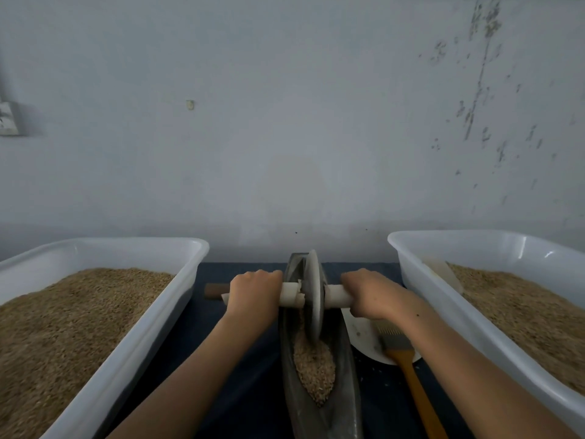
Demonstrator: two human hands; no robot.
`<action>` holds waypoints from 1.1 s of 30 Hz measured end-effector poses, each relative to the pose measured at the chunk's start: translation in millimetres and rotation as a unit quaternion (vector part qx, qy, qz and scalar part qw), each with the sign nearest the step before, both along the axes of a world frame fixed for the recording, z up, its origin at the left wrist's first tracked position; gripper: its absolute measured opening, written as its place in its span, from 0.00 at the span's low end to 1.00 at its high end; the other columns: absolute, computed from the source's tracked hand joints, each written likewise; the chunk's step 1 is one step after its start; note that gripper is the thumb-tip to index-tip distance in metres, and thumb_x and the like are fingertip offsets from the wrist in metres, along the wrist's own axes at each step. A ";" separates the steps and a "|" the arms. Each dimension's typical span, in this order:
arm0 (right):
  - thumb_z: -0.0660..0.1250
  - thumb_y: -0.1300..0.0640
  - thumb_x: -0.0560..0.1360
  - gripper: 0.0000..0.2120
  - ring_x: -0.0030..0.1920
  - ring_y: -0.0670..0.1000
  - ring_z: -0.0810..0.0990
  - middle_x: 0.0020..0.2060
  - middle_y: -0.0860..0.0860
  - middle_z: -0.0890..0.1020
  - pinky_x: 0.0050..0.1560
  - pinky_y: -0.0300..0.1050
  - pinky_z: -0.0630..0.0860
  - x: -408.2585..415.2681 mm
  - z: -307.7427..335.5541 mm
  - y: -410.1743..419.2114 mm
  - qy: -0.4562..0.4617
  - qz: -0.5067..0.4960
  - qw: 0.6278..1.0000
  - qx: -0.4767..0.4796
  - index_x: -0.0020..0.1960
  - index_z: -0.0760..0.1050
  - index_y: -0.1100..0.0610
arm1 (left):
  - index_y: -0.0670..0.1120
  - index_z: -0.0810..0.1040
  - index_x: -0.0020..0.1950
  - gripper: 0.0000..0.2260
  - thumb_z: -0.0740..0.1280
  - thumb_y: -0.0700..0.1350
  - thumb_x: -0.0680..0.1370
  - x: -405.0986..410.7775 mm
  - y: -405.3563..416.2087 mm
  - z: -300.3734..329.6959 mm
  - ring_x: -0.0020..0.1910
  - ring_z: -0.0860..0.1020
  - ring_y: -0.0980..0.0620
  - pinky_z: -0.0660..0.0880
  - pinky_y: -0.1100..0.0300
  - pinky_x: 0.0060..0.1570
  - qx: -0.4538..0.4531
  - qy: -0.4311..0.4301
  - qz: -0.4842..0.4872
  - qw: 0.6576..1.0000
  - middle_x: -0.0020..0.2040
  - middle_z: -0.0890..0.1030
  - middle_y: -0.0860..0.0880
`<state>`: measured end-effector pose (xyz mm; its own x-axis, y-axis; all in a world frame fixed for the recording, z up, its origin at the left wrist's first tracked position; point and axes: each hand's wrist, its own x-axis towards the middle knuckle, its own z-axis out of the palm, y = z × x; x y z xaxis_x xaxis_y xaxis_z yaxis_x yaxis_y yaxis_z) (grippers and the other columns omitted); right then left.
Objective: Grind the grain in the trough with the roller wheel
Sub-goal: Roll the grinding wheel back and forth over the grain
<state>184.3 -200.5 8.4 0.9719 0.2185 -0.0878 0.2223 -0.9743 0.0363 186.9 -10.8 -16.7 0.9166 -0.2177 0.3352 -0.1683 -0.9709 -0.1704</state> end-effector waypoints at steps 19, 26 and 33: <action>0.68 0.56 0.73 0.08 0.40 0.51 0.75 0.40 0.51 0.75 0.38 0.42 0.70 5.2 -4.7 -3.6 -0.050 -0.028 0.998 0.012 0.51 0.74 0.56 | 0.46 0.71 0.52 0.14 0.71 0.48 0.72 -0.5 17.1 17.7 0.52 0.76 0.48 0.70 0.57 0.47 -0.063 0.098 -0.066 0.991 0.54 0.78 0.47; 0.68 0.55 0.74 0.12 0.48 0.53 0.79 0.51 0.54 0.80 0.45 0.44 0.73 2.3 -11.0 -7.8 -0.061 -0.012 0.998 -0.001 0.57 0.75 0.56 | 0.50 0.74 0.60 0.15 0.65 0.54 0.76 -2.2 17.0 14.2 0.53 0.77 0.48 0.69 0.56 0.48 0.033 0.078 -0.055 0.995 0.54 0.79 0.49; 0.71 0.58 0.70 0.13 0.40 0.49 0.78 0.42 0.51 0.78 0.35 0.39 0.71 -3.6 -2.5 -10.4 0.094 -0.018 0.995 -0.003 0.54 0.74 0.57 | 0.49 0.74 0.62 0.20 0.72 0.49 0.71 -3.4 22.5 20.1 0.47 0.78 0.50 0.72 0.57 0.46 -0.006 0.269 -0.027 0.963 0.52 0.80 0.48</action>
